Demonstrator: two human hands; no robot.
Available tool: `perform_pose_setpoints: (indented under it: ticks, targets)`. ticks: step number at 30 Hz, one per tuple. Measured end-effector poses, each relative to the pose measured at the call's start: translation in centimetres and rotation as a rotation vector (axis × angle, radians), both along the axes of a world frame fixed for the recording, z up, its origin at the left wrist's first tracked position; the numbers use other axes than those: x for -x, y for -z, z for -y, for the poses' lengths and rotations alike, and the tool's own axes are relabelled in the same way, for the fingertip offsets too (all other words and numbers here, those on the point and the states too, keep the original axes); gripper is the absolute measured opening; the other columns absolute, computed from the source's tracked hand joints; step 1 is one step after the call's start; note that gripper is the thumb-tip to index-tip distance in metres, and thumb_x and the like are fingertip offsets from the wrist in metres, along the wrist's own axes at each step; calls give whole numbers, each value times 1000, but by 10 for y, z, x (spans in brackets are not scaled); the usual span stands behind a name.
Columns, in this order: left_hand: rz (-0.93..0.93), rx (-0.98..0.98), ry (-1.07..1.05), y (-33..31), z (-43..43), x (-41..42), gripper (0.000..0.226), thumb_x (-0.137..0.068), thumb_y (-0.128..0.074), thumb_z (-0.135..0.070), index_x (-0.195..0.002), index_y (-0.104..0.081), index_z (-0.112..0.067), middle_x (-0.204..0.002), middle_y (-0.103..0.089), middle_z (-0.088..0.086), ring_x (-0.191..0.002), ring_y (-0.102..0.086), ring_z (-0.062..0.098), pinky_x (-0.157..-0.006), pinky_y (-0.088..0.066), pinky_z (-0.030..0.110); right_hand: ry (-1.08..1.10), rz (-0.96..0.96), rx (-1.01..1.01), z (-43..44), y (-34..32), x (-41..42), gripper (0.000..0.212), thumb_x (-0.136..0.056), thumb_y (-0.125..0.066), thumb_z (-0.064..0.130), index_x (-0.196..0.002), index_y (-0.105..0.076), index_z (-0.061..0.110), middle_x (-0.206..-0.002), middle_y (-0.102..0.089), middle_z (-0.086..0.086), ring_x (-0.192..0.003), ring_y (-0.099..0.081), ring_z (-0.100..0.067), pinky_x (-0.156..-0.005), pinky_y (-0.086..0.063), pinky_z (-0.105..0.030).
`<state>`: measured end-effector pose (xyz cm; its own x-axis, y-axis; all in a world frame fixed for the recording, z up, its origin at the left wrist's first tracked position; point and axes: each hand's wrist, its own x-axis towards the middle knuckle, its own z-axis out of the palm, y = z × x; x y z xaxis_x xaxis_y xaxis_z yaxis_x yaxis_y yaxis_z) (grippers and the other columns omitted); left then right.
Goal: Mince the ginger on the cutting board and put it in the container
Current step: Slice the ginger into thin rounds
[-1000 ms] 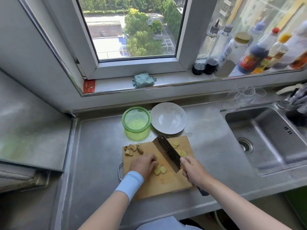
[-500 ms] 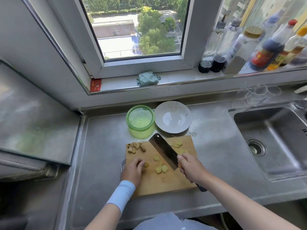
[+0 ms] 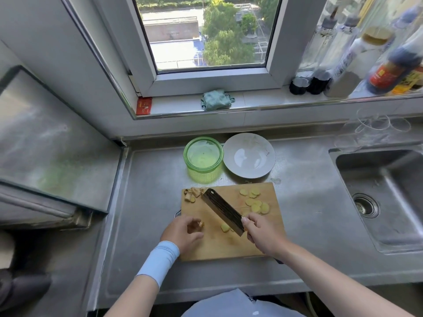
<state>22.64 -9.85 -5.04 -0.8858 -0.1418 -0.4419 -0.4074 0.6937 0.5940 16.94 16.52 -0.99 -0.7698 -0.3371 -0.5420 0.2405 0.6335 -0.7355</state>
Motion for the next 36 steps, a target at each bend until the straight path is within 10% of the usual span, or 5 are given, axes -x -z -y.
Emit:
perform_pose_setpoints:
  ticks: [4,11,23,36]
  targets:
    - [-32,143,39,1,-4,1,3,-84,-71,-37,-83,-70,-39,-89,-61,-19,-94,-53,7,-83,-49,28,-2,-12,-19,9,-4,-5,30,-100,-41,49,-80,-57,33,-59,-60,7,-51,-48,-7,-59,-39,-31]
    - [-117,93,131,7,-2,2,41,-81,-66,-38,-121,-60,-39,-113,-57,-21,-106,-55,4,-93,-50,29,-48,-65,-75,22,-16,-16,30,-102,-39,51,-89,-59,33,-68,-59,7,-61,-51,-10,-60,-39,-29]
    - [-137,-33,131,11,-23,29,17,-74,-81,-22,-75,-64,-26,-76,-57,-16,-80,-51,7,-66,-35,14,142,-128,-156,5,-20,-15,29,-101,-41,51,-86,-57,32,-67,-62,7,-63,-55,-11,-66,-45,-33]
    - [-198,-123,-91,-7,-83,79,28,-94,-60,-14,-120,-68,-20,-112,-68,-3,-97,-63,15,-88,-44,20,261,-87,-125,-28,-27,-14,24,-99,-49,46,-88,-56,27,-65,-59,8,-64,-55,-12,-65,-43,-34]
